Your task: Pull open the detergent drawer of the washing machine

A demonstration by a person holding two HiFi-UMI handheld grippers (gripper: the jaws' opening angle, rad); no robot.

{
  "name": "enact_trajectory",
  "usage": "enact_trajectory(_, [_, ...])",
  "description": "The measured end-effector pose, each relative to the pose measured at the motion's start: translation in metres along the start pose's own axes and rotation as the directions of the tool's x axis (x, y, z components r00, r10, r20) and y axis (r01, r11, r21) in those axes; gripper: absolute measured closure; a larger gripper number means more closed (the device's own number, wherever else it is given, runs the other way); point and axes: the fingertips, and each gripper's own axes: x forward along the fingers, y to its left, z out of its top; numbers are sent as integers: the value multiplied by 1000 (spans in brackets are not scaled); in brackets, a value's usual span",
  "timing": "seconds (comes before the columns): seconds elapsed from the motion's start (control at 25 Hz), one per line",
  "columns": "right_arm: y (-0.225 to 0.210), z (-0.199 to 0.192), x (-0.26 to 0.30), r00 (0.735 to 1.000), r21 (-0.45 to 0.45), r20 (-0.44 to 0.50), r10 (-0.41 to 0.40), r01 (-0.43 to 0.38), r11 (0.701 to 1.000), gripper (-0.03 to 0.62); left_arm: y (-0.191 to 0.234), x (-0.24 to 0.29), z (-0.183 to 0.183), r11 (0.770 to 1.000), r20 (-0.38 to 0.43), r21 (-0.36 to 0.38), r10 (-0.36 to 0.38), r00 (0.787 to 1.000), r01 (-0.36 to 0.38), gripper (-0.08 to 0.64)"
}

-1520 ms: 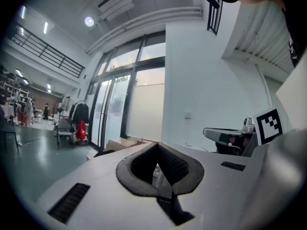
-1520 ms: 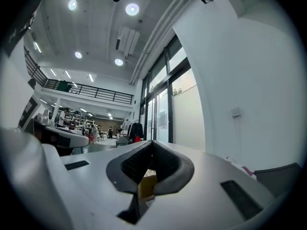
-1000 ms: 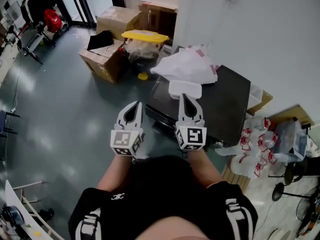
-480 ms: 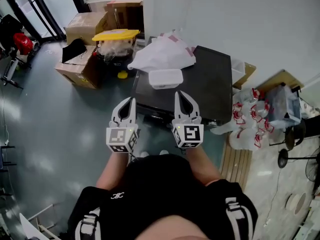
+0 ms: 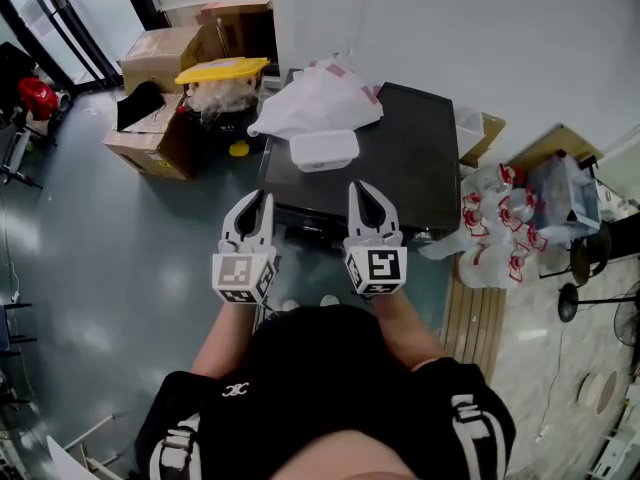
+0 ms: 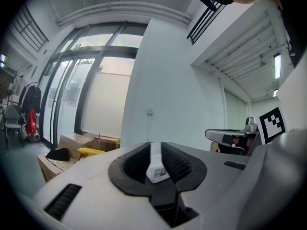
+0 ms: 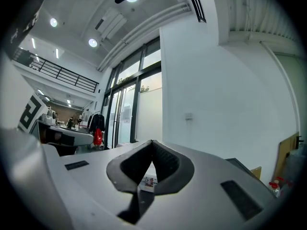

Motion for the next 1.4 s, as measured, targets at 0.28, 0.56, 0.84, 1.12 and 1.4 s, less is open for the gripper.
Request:
enact_trajectory(0.28, [-1,-4,-4,1000,3,-13,11,-11,1000,589,3,2,-14,1000,-67,16,25,997,-24,265])
enact_trajectory(0.56, [2,-9,-5,999,12,-25,29,-29,1000,589,8,-6,-34,1000,-130,-2,19,991,-19,265])
enact_trajectory(0.84, [5,-15,-8,998,17,-40,43,-42,999,590,18,-14,-90,996,-237,-79,9,972,-28,265])
enact_trajectory(1.12, [3,-22,-12,996,35,-74,41,-38,999,589,28,-21,-154,988,-358,-140,9,934,-64,265])
enact_trajectory(1.4, [1,-32,-14,993,19,-111,36,-34,999,589,33,-25,-212,983,-456,-160,2,890,-85,265])
